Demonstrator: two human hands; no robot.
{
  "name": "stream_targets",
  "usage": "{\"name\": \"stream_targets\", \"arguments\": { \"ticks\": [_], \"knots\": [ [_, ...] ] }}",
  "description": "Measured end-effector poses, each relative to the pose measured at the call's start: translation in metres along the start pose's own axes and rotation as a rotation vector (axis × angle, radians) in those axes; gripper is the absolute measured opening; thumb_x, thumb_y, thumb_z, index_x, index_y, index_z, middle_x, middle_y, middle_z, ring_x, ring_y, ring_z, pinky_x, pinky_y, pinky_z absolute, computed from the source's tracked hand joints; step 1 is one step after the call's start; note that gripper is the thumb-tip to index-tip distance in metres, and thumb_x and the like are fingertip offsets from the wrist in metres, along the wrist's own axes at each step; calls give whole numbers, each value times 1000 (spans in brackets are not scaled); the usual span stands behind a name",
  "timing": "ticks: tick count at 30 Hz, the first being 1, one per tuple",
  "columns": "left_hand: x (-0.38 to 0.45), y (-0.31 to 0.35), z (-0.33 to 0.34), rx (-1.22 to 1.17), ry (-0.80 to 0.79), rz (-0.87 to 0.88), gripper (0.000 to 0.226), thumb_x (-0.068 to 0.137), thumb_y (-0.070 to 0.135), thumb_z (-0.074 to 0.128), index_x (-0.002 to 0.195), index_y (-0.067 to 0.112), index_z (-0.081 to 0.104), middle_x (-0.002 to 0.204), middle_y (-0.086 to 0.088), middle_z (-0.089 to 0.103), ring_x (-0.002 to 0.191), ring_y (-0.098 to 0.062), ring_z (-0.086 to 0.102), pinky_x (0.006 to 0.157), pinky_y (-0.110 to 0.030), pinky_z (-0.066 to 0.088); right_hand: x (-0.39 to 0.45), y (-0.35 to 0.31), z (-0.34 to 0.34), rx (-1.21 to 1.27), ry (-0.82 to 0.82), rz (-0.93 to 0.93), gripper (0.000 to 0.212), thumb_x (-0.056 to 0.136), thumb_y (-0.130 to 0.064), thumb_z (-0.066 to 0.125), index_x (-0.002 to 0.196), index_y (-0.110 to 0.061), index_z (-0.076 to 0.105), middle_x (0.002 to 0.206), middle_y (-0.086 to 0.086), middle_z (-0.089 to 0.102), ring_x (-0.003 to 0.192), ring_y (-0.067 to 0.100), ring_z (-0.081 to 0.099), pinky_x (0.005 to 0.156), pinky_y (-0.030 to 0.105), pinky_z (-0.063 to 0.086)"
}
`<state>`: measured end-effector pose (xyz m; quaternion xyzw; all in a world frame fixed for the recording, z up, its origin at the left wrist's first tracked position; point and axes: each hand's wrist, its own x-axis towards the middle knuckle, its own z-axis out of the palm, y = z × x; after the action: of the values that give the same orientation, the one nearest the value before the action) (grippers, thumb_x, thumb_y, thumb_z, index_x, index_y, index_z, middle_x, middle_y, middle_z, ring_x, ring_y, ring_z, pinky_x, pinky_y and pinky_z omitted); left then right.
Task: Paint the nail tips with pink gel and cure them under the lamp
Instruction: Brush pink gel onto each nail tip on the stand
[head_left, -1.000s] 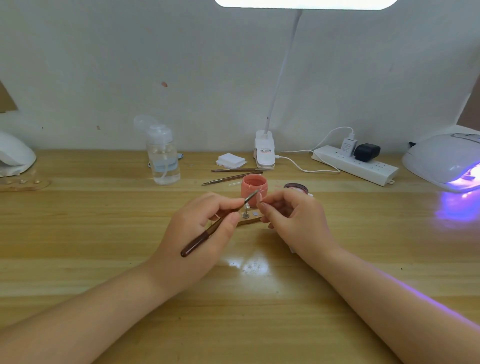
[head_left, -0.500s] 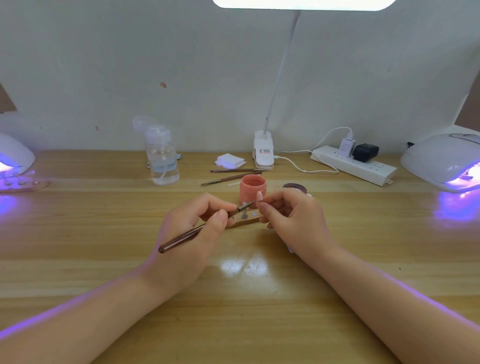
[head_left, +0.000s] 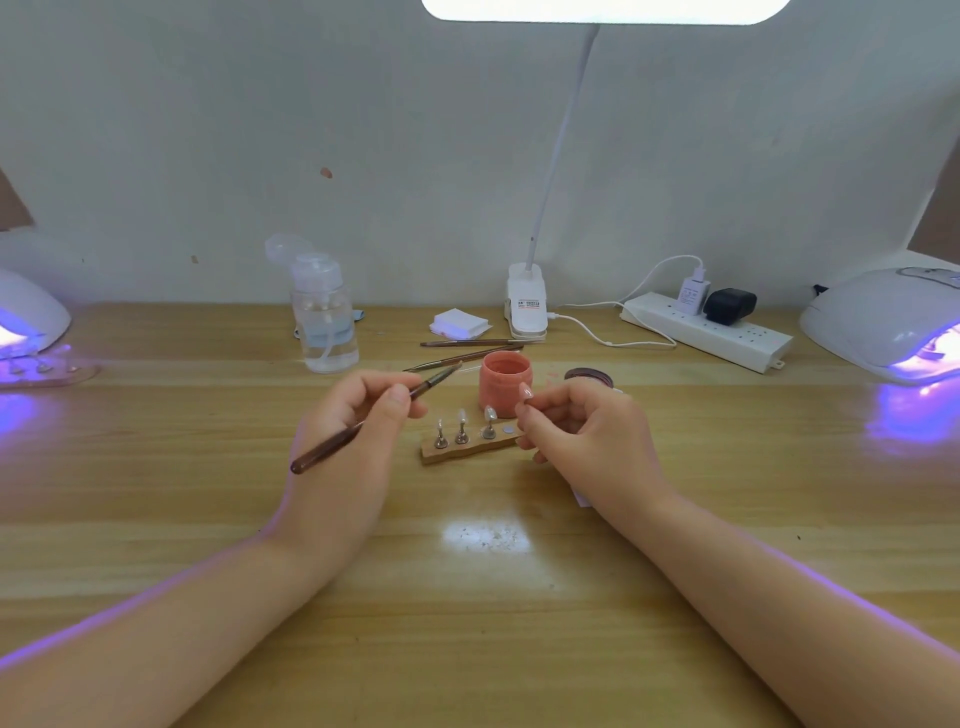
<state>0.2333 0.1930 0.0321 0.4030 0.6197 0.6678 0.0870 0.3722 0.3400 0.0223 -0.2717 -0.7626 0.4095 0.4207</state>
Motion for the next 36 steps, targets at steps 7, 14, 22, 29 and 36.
{"name": "stream_targets", "arguments": {
  "ticks": [7, 14, 22, 29, 36],
  "knots": [
    [-1, -2, 7, -179, -50, -156, 23, 97, 20, 56, 89, 32, 74, 93, 13, 72, 98, -5, 67, 95, -50, 51, 2, 2, 1, -157, -40, 0, 10, 83, -28, 73, 74, -26, 73, 58, -11, 64, 55, 4, 58, 52, 19, 43],
    [-2, -1, 8, -204, -68, -172, 22, 97, 18, 56, 89, 30, 73, 90, 13, 72, 95, -3, 67, 97, -48, 49, 8, 5, 2, -381, -77, 11, 10, 84, -30, 71, 78, -25, 76, 46, -20, 49, 52, -1, 48, 52, 12, 32],
    [-1, 0, 8, -249, -101, -172, 17, 80, 33, 58, 86, 31, 74, 87, 12, 72, 94, -1, 67, 96, -44, 50, 4, 0, 5, -571, -67, -48, 14, 84, -32, 68, 85, -23, 78, 71, -6, 70, 72, 12, 63, 68, 27, 47],
    [-1, 0, 9, -279, -155, -164, 17, 80, 33, 59, 84, 35, 74, 87, 13, 71, 94, -2, 66, 97, -45, 50, -1, -2, 6, -577, -64, -88, 15, 85, -32, 66, 83, -23, 77, 74, -7, 72, 69, 1, 59, 68, 28, 50],
    [-1, 1, 11, -293, -186, -185, 16, 81, 32, 59, 85, 33, 75, 88, 12, 70, 94, -3, 65, 99, -46, 50, 3, -3, 5, -705, -140, -70, 23, 91, -39, 58, 91, -25, 77, 76, 0, 70, 75, 17, 62, 65, 30, 47]
  ]
}}
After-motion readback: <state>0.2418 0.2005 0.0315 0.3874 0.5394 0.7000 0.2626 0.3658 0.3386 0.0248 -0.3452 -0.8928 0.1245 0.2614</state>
